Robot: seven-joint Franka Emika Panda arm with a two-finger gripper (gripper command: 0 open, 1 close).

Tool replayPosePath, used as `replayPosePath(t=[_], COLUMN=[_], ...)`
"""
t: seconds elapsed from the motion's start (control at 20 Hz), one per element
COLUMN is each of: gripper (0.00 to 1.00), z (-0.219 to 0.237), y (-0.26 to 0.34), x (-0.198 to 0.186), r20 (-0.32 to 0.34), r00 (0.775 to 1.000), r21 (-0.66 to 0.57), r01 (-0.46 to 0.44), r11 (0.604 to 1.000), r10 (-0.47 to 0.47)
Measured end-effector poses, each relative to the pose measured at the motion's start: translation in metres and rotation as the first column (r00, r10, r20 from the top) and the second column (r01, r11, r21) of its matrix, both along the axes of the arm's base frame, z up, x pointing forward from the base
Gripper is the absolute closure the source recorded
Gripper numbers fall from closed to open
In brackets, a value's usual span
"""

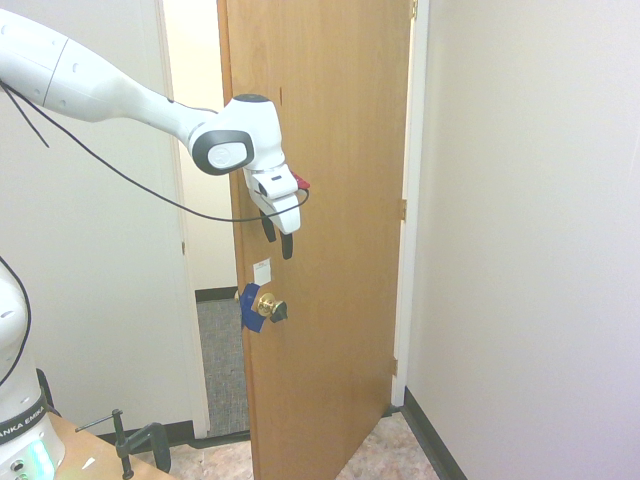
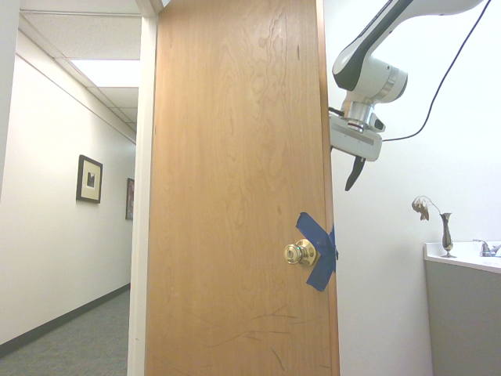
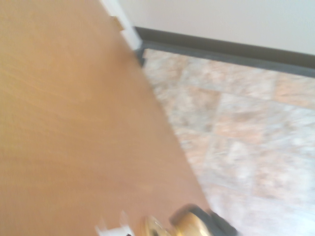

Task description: Shut the door

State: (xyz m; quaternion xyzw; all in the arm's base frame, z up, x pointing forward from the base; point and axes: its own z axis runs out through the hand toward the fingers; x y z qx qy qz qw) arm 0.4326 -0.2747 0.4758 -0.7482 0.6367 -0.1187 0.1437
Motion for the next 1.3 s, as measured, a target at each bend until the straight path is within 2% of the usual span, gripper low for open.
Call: replayPosePath(t=[0.25, 0.4, 0.6, 0.7, 0.8, 0.9, 1.15, 1.3], gripper=[0.00, 0.00, 0.00, 0.00, 0.00, 0.00, 0.00, 0.00], z=[-0.029, -0.063, -0.092, -0.083, -0.063, -0.055, -0.053, -0.041], y=[0.086, 0.158, 0.275, 0.335, 0.384, 0.411, 0.406, 0.399], x=[0.071, 0.137, 0.219, 0.247, 0.263, 0.270, 0.275, 0.261], r20=[0.068, 0.052, 0.063, 0.085, 0.112, 0.117, 0.112, 0.114], r00=[0.992, 0.979, 0.950, 0.928, 0.905, 0.893, 0.887, 0.877], r21=[0.041, 0.034, 0.002, -0.035, -0.068, -0.091, -0.107, -0.113], r01=[-0.111, -0.199, -0.308, -0.361, -0.404, -0.426, -0.437, -0.455], r11=[0.993, 0.980, 0.952, 0.932, 0.912, 0.900, 0.893, 0.883], r10=[0.108, 0.197, 0.307, 0.363, 0.410, 0.435, 0.447, 0.467])
